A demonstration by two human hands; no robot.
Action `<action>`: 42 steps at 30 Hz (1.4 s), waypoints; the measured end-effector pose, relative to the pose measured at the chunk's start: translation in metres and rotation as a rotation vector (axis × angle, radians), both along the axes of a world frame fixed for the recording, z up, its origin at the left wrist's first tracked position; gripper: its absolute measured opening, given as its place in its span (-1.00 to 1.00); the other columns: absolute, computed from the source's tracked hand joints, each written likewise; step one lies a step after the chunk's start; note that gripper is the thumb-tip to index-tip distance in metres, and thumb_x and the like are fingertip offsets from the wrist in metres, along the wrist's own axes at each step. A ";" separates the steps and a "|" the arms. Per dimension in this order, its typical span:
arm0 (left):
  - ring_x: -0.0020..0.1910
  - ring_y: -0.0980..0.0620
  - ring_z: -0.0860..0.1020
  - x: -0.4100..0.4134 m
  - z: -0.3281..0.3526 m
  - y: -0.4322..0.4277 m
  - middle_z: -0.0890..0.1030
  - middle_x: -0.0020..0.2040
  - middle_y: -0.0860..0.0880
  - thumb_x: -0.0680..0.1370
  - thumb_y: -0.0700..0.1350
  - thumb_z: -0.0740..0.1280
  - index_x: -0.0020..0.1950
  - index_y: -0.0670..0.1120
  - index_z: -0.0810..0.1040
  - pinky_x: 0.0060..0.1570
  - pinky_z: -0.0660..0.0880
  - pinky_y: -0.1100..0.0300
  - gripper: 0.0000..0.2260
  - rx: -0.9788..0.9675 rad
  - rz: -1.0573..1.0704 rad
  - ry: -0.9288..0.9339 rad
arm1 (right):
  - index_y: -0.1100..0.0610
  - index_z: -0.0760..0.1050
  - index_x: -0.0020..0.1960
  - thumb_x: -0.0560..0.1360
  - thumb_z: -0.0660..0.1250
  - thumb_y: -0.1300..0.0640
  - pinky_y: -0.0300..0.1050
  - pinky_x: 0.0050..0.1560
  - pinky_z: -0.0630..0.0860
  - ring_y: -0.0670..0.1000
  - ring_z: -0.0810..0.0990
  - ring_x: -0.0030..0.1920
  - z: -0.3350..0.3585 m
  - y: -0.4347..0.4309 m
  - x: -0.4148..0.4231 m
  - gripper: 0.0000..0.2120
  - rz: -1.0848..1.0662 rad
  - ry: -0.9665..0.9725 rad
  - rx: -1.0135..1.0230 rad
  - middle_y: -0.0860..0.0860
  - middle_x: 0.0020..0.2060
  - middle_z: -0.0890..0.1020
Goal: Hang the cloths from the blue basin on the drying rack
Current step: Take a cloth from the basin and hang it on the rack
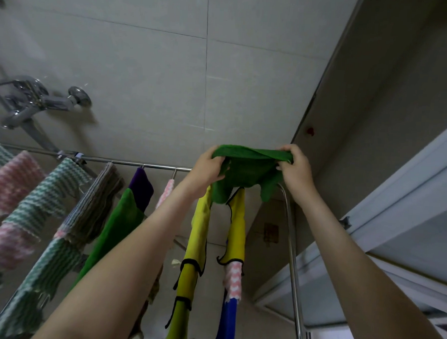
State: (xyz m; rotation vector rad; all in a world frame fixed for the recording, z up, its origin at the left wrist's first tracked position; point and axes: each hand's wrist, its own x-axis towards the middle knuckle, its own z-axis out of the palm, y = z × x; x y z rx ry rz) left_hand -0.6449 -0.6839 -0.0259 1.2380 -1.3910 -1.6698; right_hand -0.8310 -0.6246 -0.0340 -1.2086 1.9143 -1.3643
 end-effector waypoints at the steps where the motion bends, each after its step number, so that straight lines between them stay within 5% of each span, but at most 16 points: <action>1: -0.05 0.05 0.50 0.000 0.000 0.000 0.54 -0.03 -0.05 0.65 -0.22 0.06 0.19 0.01 0.43 -0.02 0.48 0.17 -0.77 -0.033 0.000 0.004 | 0.10 0.45 0.02 0.54 0.15 0.38 -0.10 -0.05 0.52 0.01 0.54 -0.03 0.001 0.001 0.000 -0.77 -0.001 -0.001 0.002 0.03 -0.04 0.54; 5: -0.16 0.10 0.52 0.003 0.004 -0.001 0.55 -0.12 0.01 0.63 -0.21 0.14 0.11 -0.05 0.51 -0.28 0.49 0.31 -0.82 -0.167 0.049 -0.025 | 0.12 0.45 -0.05 0.55 0.15 0.35 -0.38 -0.36 0.39 -0.13 0.48 -0.27 0.008 0.007 0.000 -0.82 -0.030 0.028 -0.115 -0.05 -0.26 0.51; 13: -0.20 -0.07 0.57 0.005 0.009 -0.006 0.54 -0.11 -0.10 0.59 -0.12 0.21 -0.04 -0.06 0.52 -0.37 0.60 0.14 -0.90 -0.221 0.137 -0.134 | 0.05 0.48 -0.09 0.58 0.18 0.26 -0.19 -0.51 0.41 -0.02 0.52 -0.49 0.010 0.013 -0.002 -0.83 -0.054 0.096 -0.112 0.09 -0.41 0.54; 19: 0.00 -0.07 0.57 0.000 0.012 -0.012 0.60 -0.03 -0.07 0.60 -0.21 0.15 0.05 -0.03 0.53 0.03 0.58 0.01 -0.81 -0.217 0.154 -0.060 | 0.08 0.49 -0.07 0.58 0.16 0.32 -0.06 -0.06 0.62 -0.02 0.65 -0.13 0.013 0.005 0.001 -0.80 0.026 -0.050 -0.095 -0.02 -0.14 0.60; 23: -0.16 0.14 0.54 -0.005 0.027 -0.013 0.57 -0.14 0.01 0.61 -0.31 0.08 0.10 -0.11 0.48 -0.21 0.52 0.40 -0.77 -0.239 0.142 0.109 | 0.12 0.49 -0.01 0.55 0.21 0.32 -0.21 -0.04 0.53 -0.12 0.57 -0.08 0.020 0.000 0.000 -0.85 0.019 0.032 -0.186 -0.04 -0.13 0.58; 27: -0.20 0.21 0.52 -0.004 0.022 -0.007 0.54 -0.15 -0.01 0.60 -0.37 0.07 0.12 -0.19 0.46 -0.25 0.47 0.46 -0.77 -0.271 0.115 0.145 | 0.13 0.49 0.01 0.55 0.21 0.31 -0.19 -0.06 0.51 -0.09 0.55 -0.08 0.010 0.007 -0.001 -0.86 0.027 0.034 -0.189 -0.02 -0.13 0.57; 30: -0.13 0.08 0.55 0.005 -0.014 0.000 0.58 -0.05 -0.11 0.58 -0.36 0.12 0.16 -0.22 0.50 -0.16 0.50 0.44 -0.76 -0.238 0.071 -0.021 | 0.10 0.50 0.00 0.56 0.21 0.29 0.01 0.00 0.54 0.04 0.58 -0.04 -0.017 0.016 -0.002 -0.86 0.029 0.027 -0.055 -0.01 -0.13 0.58; 32: 0.03 -0.07 0.57 0.013 -0.048 0.005 0.59 0.06 -0.18 0.58 -0.33 0.17 0.19 -0.21 0.52 0.05 0.51 0.21 -0.76 -0.195 -0.010 -0.212 | 0.04 0.50 -0.02 0.55 0.22 0.26 0.07 -0.08 0.53 0.11 0.59 -0.09 -0.037 0.025 0.000 -0.85 0.039 0.040 0.064 0.01 -0.16 0.59; 34: 0.13 -0.12 0.54 0.020 -0.074 0.011 0.59 0.12 -0.18 0.58 -0.29 0.18 0.21 -0.17 0.52 0.10 0.46 0.11 -0.76 -0.173 -0.176 -0.436 | 0.05 0.51 0.01 0.54 0.22 0.24 0.04 -0.19 0.50 0.20 0.60 -0.14 -0.059 0.034 0.000 -0.85 0.063 0.087 0.216 0.08 -0.19 0.61; 37: 0.19 -0.12 0.50 0.024 -0.094 0.021 0.56 0.20 -0.15 0.58 -0.27 0.16 0.24 -0.14 0.51 0.02 0.36 0.22 -0.72 -0.282 -0.488 -0.782 | 0.04 0.54 -0.04 0.52 0.21 0.21 -0.01 -0.15 0.50 0.17 0.61 -0.15 -0.085 0.042 0.004 -0.85 0.154 0.163 0.440 0.10 -0.18 0.62; 42: 0.30 -0.13 0.43 0.011 -0.096 0.028 0.49 0.31 -0.14 0.57 -0.27 0.16 0.34 -0.10 0.46 0.18 0.37 0.18 -0.64 -0.382 -0.704 -1.000 | 0.11 0.56 0.03 0.53 0.20 0.18 -0.18 -0.18 0.33 0.11 0.55 -0.07 -0.107 0.047 0.013 -0.82 0.318 0.270 0.731 0.07 -0.14 0.53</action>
